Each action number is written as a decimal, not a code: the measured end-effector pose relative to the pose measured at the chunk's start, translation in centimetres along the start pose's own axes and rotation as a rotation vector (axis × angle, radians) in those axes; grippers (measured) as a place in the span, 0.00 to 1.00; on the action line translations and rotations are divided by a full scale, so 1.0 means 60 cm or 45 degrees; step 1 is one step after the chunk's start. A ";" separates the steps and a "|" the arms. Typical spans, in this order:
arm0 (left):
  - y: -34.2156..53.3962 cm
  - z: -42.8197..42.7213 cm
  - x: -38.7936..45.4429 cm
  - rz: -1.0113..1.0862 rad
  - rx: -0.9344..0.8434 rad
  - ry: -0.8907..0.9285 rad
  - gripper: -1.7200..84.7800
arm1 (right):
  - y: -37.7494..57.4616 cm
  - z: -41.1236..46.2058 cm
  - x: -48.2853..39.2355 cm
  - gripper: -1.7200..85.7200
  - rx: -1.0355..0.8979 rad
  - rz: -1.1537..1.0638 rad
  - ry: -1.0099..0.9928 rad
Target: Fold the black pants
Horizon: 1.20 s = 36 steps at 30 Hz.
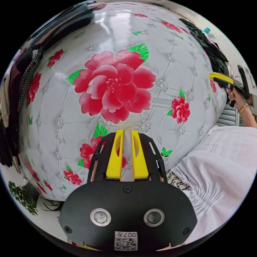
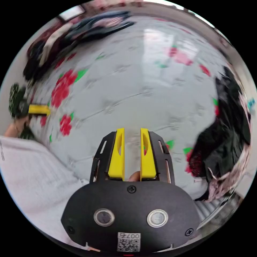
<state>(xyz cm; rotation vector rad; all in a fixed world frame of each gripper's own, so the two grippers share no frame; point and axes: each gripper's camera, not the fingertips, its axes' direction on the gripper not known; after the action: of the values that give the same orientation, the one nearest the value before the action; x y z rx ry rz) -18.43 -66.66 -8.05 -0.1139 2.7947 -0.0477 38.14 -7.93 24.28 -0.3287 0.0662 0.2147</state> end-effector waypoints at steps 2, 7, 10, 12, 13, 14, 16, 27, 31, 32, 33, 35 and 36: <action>-0.006 -0.004 0.001 -0.032 -0.012 0.013 0.08 | -0.016 -0.042 0.104 0.12 0.147 0.242 0.071; -0.016 -0.014 0.003 -0.069 -0.062 0.015 0.08 | -0.061 -0.119 0.323 0.12 0.328 0.546 0.428; -0.014 -0.022 -0.005 -0.128 -0.081 0.049 0.08 | -0.100 -0.113 0.412 0.12 0.234 0.551 0.582; -0.010 -0.028 -0.009 -0.163 -0.085 0.063 0.08 | -0.123 -0.071 0.464 0.11 0.059 0.526 0.609; -0.005 -0.033 -0.011 -0.184 -0.082 0.065 0.08 | -0.126 -0.055 0.477 0.10 -0.012 0.533 0.600; 0.001 -0.037 -0.013 -0.205 -0.076 0.067 0.08 | -0.128 -0.023 0.501 0.09 -0.144 0.552 0.545; 0.014 -0.045 -0.018 -0.251 -0.059 0.078 0.08 | -0.123 -0.013 0.519 0.08 -0.150 0.599 0.479; 0.147 -0.095 -0.062 -0.442 0.200 0.182 0.07 | 0.038 -0.131 0.215 0.02 0.473 0.085 -0.190; 0.235 -0.105 -0.106 -0.595 0.406 0.481 0.06 | 0.057 -0.087 0.071 0.02 0.324 -0.045 -0.264; 0.260 -0.107 -0.117 -0.616 0.483 0.654 0.06 | 0.064 -0.085 0.028 0.02 0.333 -0.132 -0.262; 0.272 -0.108 -0.122 -0.621 0.518 0.731 0.07 | 0.065 -0.089 -0.010 0.02 0.330 -0.237 -0.334; 0.324 -0.124 -0.133 -0.595 0.659 0.902 0.09 | 0.063 -0.100 -0.066 0.02 0.305 -0.408 -0.497; 0.337 -0.131 -0.134 -0.580 0.686 0.910 0.09 | 0.064 -0.109 -0.109 0.02 0.285 -0.534 -0.605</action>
<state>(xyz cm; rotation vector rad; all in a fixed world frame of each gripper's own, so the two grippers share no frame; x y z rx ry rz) -15.02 -45.66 1.12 -0.7127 3.2363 -1.1408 30.75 -7.78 17.56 -0.0574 -0.4425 -0.1344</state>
